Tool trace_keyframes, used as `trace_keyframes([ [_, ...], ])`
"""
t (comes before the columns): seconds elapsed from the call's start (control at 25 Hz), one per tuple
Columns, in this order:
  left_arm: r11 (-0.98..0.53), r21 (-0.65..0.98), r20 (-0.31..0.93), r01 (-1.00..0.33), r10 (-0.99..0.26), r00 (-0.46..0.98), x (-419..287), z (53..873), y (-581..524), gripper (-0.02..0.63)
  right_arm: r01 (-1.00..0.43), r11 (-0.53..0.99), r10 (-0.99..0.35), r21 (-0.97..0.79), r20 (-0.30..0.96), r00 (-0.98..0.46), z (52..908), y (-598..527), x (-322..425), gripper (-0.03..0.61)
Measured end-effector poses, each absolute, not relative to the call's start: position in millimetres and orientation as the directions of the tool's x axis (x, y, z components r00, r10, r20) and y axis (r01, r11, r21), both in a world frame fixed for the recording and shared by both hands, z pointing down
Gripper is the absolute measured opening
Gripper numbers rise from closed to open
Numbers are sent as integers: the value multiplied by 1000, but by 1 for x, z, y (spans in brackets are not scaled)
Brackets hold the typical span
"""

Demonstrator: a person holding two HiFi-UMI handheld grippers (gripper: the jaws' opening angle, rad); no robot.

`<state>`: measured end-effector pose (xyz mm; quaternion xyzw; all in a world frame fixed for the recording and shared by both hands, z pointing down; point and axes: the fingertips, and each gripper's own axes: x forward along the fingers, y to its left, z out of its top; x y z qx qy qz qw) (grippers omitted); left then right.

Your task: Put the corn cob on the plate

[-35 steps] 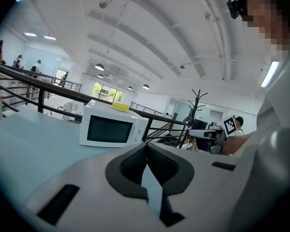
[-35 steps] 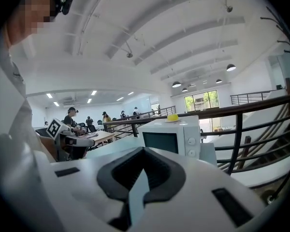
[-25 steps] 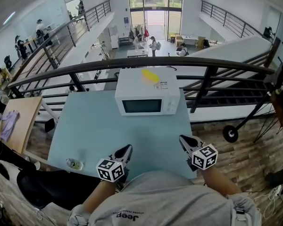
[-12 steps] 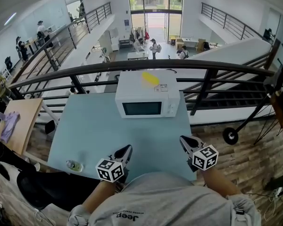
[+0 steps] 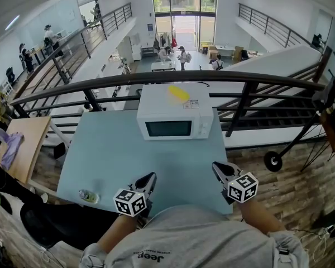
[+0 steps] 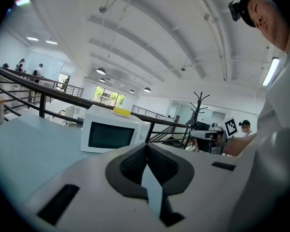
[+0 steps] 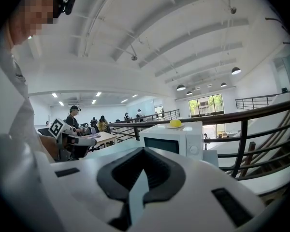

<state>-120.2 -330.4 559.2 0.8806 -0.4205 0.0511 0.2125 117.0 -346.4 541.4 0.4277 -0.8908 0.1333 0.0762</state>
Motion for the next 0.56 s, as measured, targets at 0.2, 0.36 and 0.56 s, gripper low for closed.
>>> trace_keyframes([
  [0.2,-555,327,270,-765,-721,639,-121,558,-332,17,-780,601,-741,-172,246,-625,542,-348,118,15],
  [0.36,-557,326,267,-764,-721,640,-121,558,-333,17,-778,604,-739,-173,245,-628,543,-348,117,15],
  [0.56,-557,325,273,-764,-719,640,-120,561,-333,17,-776,607,-737,-173,245,-630,544,-348,117,16],
])
